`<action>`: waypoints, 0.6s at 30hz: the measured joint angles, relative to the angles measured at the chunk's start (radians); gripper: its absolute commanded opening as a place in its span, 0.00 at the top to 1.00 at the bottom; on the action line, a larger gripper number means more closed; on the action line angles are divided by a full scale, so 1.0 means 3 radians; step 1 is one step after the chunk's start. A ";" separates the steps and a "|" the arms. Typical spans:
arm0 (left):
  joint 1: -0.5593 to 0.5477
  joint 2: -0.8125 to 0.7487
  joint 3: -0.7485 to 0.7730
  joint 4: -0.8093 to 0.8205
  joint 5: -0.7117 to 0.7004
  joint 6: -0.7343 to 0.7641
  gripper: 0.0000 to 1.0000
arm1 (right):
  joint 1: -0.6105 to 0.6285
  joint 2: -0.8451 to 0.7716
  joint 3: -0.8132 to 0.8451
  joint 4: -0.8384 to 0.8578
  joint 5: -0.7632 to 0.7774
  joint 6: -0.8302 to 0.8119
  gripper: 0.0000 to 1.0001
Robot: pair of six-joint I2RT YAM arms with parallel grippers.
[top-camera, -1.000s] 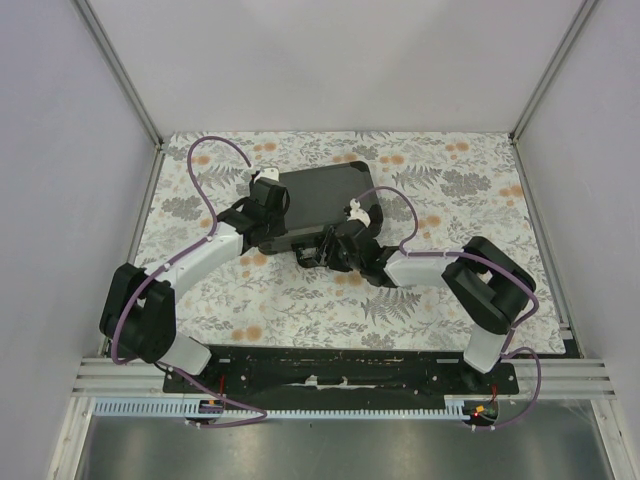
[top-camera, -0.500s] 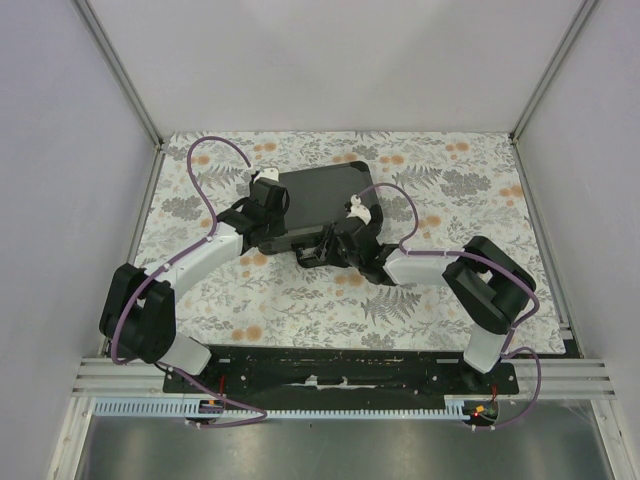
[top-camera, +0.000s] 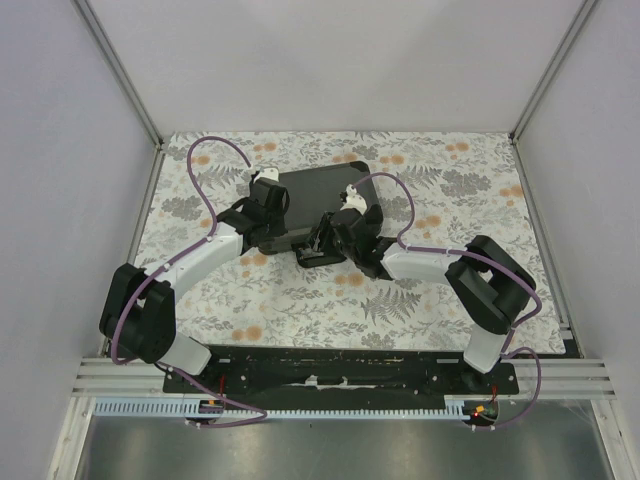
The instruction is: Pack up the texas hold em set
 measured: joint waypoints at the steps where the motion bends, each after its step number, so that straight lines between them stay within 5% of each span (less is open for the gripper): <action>1: 0.0000 0.0000 0.0000 0.0000 0.0000 0.0000 0.71 | 0.0000 0.0000 0.0010 -0.0014 0.0000 -0.0015 0.48; 18: 0.0001 -0.0006 0.0022 -0.0036 0.0008 0.0000 0.70 | -0.0005 -0.0042 0.0065 -0.0278 0.0170 -0.0275 0.45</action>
